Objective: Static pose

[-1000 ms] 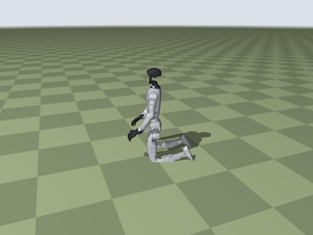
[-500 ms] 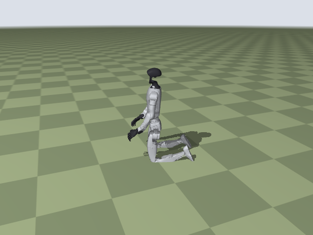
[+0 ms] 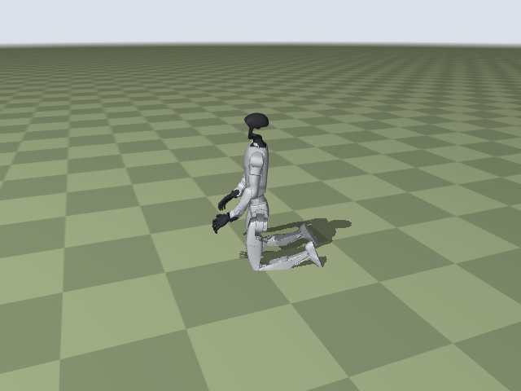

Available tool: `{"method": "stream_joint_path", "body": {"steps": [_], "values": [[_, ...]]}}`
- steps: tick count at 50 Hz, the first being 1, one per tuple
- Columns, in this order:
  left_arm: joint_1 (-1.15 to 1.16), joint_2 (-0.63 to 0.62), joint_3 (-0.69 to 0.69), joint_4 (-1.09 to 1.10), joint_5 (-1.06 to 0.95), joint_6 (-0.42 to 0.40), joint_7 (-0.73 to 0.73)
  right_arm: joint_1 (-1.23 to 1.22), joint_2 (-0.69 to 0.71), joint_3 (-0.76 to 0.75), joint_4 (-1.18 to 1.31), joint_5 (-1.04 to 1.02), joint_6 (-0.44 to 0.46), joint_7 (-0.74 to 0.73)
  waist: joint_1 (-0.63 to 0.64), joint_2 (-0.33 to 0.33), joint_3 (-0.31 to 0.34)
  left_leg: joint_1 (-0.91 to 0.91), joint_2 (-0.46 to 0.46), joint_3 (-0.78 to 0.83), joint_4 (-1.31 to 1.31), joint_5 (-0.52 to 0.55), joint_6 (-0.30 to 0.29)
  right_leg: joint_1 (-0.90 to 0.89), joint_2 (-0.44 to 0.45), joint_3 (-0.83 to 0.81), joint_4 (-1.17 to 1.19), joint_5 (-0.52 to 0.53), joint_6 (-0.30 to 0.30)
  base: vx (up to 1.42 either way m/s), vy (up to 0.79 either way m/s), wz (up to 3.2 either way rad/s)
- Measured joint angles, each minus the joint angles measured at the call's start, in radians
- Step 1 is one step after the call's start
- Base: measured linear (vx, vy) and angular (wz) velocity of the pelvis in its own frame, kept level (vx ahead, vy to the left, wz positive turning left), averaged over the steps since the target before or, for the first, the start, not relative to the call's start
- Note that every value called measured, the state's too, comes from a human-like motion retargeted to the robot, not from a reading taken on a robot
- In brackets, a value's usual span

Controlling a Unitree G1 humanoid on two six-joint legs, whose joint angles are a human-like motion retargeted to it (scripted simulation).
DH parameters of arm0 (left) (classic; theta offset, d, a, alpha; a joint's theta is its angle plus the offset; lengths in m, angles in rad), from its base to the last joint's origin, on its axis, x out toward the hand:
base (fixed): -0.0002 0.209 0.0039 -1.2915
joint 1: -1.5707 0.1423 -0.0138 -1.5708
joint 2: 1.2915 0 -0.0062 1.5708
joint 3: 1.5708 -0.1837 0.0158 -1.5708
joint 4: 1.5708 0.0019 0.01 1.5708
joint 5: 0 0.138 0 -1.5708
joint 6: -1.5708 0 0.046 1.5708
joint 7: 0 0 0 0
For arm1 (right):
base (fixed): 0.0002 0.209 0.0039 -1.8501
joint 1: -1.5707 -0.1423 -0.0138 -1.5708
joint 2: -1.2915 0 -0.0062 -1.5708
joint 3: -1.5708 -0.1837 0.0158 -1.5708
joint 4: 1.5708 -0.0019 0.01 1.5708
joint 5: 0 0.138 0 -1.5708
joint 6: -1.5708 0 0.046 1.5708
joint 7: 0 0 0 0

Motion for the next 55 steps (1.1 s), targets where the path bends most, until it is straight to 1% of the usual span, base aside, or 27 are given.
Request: {"method": "stream_joint_path", "body": {"steps": [32,55], "values": [[-0.014,-0.051,-0.006,-0.015,-0.004,-0.011,-0.007,0.022,-0.044,-0.002,0.031,-0.007,-0.003,-0.004,0.007,0.009,-0.002,-0.018,0.032,-0.010,0.016,-0.039,0.042,0.009,0.044,-0.015,-0.016,0.032,0.038,0.00,0.00,0.00],[-0.031,-0.111,-0.008,-0.023,-0.022,-0.018,-0.018,0.042,-0.088,-0.018,0.065,-0.008,-0.003,-0.015,0.004,0.023,-0.003,-0.036,0.082,-0.015,0.040,-0.115,0.103,0.016,0.083,-0.038,-0.028,0.065,0.078,0.00,0.02,0.12]]}}
